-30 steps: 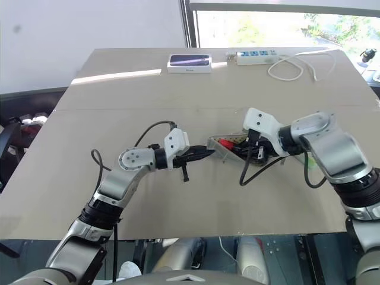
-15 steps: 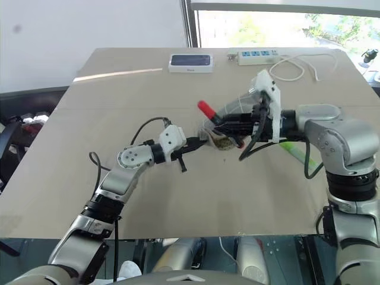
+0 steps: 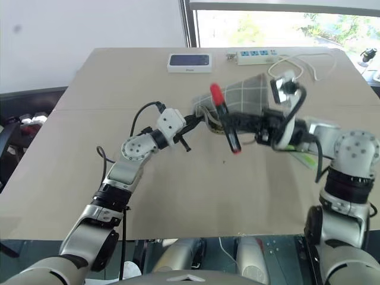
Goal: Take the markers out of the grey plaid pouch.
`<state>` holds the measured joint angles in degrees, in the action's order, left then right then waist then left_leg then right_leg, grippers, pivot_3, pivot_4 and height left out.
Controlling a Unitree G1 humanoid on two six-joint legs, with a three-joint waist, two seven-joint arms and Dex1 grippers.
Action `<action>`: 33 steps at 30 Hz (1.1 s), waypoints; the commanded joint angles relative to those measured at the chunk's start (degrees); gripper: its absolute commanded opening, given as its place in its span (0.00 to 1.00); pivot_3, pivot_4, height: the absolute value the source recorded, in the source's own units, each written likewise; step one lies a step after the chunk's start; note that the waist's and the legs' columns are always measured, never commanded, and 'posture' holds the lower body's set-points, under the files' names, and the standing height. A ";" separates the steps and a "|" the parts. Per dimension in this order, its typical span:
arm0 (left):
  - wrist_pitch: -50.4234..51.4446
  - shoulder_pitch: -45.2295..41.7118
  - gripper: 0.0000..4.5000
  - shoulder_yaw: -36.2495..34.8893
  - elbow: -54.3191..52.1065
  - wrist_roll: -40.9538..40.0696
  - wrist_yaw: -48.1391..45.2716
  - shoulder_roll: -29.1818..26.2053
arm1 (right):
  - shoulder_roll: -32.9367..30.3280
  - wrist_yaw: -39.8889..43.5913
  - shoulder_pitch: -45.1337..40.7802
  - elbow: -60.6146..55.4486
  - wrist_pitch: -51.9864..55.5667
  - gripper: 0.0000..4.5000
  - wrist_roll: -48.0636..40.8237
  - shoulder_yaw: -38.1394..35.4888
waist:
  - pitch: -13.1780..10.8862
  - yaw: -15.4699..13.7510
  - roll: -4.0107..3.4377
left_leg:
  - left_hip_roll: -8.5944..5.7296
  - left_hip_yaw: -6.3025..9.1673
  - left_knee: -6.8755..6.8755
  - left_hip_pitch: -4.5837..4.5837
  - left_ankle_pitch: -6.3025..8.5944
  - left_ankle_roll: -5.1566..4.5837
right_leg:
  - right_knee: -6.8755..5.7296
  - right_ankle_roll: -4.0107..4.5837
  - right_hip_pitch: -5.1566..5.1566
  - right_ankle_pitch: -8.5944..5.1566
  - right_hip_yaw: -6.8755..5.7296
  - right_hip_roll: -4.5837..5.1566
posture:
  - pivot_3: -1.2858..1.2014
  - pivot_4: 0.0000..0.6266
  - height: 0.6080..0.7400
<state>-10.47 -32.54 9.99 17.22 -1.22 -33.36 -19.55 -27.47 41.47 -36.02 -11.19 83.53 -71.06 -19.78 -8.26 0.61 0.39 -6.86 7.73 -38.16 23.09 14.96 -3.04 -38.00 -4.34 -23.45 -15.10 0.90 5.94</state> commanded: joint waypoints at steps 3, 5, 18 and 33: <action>0.30 0.37 0.00 -3.63 -1.57 -1.01 3.17 0.92 | -5.86 5.02 4.06 -7.77 -4.67 0.07 2.04 6.54 | 0.01 0.24 0.00 | 0.01 -0.03 -0.01 -0.01 0.00 0.00 | -0.07 0.00 -0.05 0.00 0.02 -0.03 | 0.52 0.24 0.98; 1.02 1.73 0.00 -2.38 -4.54 -2.09 1.50 2.31 | -6.32 6.88 4.95 -9.36 -8.14 0.07 4.35 9.94 | 0.01 0.21 0.00 | 0.02 -0.03 -0.01 -0.02 0.00 0.00 | -0.09 0.00 -0.04 0.00 0.02 -0.04 | 0.52 0.24 0.98; -0.67 6.30 0.00 -4.94 -3.88 1.97 0.33 -6.19 | -26.12 10.35 10.68 6.23 -41.59 0.07 47.96 31.21 | 0.01 0.03 0.01 | -0.01 -0.11 -0.05 -0.01 0.00 0.00 | -0.07 -0.01 -0.08 0.00 -0.12 -0.03 | 0.52 0.24 0.98; -3.41 16.37 0.51 -11.51 -1.20 1.65 -3.06 -19.45 | -25.89 14.66 24.90 -9.46 -37.99 0.98 35.60 10.03 | 0.00 -0.39 0.00 | 0.04 -0.05 0.13 -0.03 0.00 0.01 | 0.04 -0.01 -0.07 0.00 0.05 -0.04 | 0.52 0.24 0.98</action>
<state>-13.14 -17.17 1.91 16.51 0.95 -36.45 -36.23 -54.17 54.87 -14.67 -15.65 44.98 -30.30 -3.15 -8.26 0.21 0.39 -6.83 7.69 -38.04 23.07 14.96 -3.03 -37.94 -4.35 -23.52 -15.10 0.93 5.91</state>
